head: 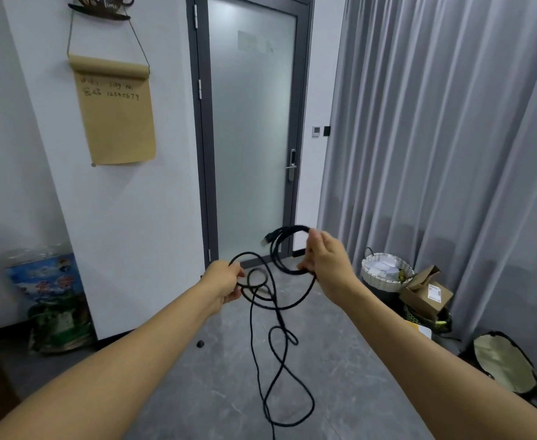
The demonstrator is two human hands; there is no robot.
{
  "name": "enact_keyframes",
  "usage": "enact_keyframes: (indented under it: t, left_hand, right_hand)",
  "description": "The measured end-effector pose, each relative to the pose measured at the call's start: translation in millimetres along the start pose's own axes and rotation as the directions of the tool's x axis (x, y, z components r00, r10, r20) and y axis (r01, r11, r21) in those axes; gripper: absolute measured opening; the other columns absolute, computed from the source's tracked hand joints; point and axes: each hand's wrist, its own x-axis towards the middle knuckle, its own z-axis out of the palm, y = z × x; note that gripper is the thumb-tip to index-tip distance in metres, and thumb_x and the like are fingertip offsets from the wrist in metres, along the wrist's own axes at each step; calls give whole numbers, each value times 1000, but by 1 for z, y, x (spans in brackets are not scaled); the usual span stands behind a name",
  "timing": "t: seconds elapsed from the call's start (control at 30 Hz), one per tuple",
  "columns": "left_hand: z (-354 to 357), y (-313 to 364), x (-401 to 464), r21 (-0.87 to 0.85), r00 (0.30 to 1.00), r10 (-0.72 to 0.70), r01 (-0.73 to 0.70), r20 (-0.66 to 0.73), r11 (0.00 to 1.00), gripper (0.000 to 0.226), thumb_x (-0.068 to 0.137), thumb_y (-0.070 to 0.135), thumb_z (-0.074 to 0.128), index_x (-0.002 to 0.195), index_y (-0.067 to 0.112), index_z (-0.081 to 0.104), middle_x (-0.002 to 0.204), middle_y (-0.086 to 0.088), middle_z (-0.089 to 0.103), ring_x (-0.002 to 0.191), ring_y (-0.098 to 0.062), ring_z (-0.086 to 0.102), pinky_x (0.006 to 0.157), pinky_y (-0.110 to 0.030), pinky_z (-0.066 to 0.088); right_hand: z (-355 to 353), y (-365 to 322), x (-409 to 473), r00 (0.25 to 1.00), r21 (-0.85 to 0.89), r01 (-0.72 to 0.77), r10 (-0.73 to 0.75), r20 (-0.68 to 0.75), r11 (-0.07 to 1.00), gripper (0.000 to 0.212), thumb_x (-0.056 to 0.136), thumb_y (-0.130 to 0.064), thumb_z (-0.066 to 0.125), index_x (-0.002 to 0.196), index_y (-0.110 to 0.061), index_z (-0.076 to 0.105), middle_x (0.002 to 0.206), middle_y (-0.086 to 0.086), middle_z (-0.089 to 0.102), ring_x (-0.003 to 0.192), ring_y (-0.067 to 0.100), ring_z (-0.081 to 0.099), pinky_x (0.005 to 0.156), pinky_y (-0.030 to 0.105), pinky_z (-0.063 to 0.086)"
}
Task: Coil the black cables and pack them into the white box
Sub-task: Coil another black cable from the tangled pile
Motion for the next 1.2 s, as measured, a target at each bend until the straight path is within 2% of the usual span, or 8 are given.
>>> enact_keyframes:
  t: [0.2, 0.37, 0.53, 0.67, 0.77, 0.9, 1.03, 1.2]
  left_hand:
    - [-11, -11, 7, 98, 1000, -14, 16, -24, 995, 29, 96, 11, 43, 72, 5, 56, 78, -11, 45, 61, -17, 38, 47, -23, 39]
    - [-9, -3, 8, 549, 985, 152, -84, -81, 831, 44, 98, 36, 43, 82, -4, 53, 119, -32, 52, 68, -31, 52, 71, -31, 46]
    - [17, 25, -18, 378, 873, 476, -478, 108, 793, 38, 98, 41, 40, 118, 11, 51, 120, -3, 42, 104, -15, 48, 94, -27, 38]
    - [34, 34, -34, 344, 803, 472, -587, 364, 733, 39, 98, 41, 38, 124, 13, 49, 119, 1, 48, 113, -13, 49, 93, -23, 37]
    - [35, 32, -40, 246, 808, 383, -523, 447, 816, 37, 100, 39, 35, 109, 8, 52, 91, 0, 61, 91, -19, 63, 87, -38, 49]
    - [39, 28, -48, -110, 815, 283, -265, 505, 958, 32, 101, 33, 35, 97, 5, 50, 57, 5, 42, 48, -6, 47, 75, -30, 54]
    - [36, 30, -54, -331, 767, 215, -5, 604, 944, 35, 101, 33, 33, 76, 13, 45, 47, 9, 25, 38, -6, 26, 54, -21, 43]
    - [34, 28, -51, -346, 822, 213, -21, 527, 938, 39, 102, 35, 32, 70, 15, 42, 44, 10, 24, 35, -4, 20, 40, -16, 26]
  right_hand:
    - [-33, 4, 12, 976, 91, -72, 89, -198, 993, 35, 102, -22, 34, 70, -11, 42, 49, 1, 34, 36, 9, 36, 54, 32, 40]
    - [-34, 14, 10, 990, 31, -78, 81, -112, 997, 35, 102, -22, 35, 69, -10, 42, 44, -3, 35, 32, 6, 35, 52, 33, 37]
    - [-23, 11, 1, 986, -175, -56, 82, 145, 983, 36, 102, -20, 35, 66, -12, 38, 41, -11, 34, 33, 6, 32, 51, 31, 36]
    - [-14, 2, -10, 948, -172, -50, 101, 303, 984, 37, 102, -21, 35, 67, -12, 39, 43, -14, 31, 37, 6, 26, 46, 24, 33]
    - [-14, -6, -12, 944, -195, -8, 72, 321, 981, 38, 102, -21, 36, 66, -14, 42, 43, -16, 33, 38, 5, 28, 45, 22, 33]
    - [-15, -8, -13, 948, -225, 29, 45, 314, 974, 37, 101, -24, 36, 67, -13, 41, 43, -14, 33, 38, 6, 28, 44, 22, 33]
    - [-15, -9, -16, 940, -133, -5, 50, 338, 991, 36, 102, -24, 35, 68, -12, 38, 51, -7, 27, 42, 8, 24, 43, 23, 32]
    - [-10, -3, -16, 932, -201, 25, 50, 358, 979, 36, 102, -27, 34, 71, -9, 44, 58, 2, 46, 50, 15, 46, 58, 35, 52]
